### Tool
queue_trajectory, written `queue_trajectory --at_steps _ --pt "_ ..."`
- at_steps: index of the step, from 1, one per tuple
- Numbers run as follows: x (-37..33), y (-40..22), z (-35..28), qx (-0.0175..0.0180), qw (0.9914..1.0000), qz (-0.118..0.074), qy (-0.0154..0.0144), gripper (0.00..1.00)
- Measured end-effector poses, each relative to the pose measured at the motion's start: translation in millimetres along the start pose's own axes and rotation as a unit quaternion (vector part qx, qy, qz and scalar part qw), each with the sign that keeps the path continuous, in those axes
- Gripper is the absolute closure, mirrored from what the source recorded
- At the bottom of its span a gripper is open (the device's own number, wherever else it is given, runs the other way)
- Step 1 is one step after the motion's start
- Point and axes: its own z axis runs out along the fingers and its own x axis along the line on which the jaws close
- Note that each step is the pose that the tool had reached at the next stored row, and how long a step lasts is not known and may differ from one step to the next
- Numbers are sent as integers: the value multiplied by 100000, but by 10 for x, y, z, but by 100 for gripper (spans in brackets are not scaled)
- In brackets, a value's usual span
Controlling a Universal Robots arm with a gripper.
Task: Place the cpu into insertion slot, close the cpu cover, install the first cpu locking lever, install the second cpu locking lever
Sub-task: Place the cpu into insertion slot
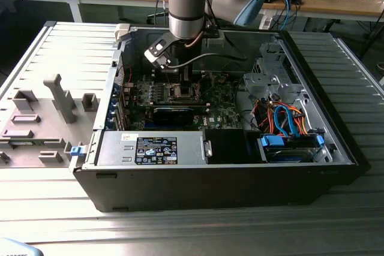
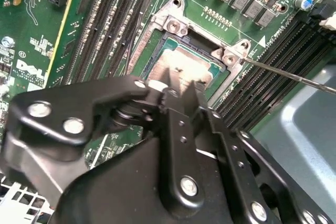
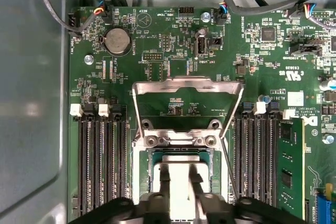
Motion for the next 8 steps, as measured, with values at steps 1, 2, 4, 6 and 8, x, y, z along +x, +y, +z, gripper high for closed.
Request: queue_trajectory --at_steps 1,2,4,6,8 --pt "0 -1 2 -8 99999 -362 -21 83" --pt "0 -3 4 -16 99996 -867 -28 83" --pt "-1 -5 16 -30 99976 -2169 -25 89" --pt "-1 -6 26 -28 99971 -2425 -13 89" --pt "0 -5 21 -56 99971 -2425 23 89"
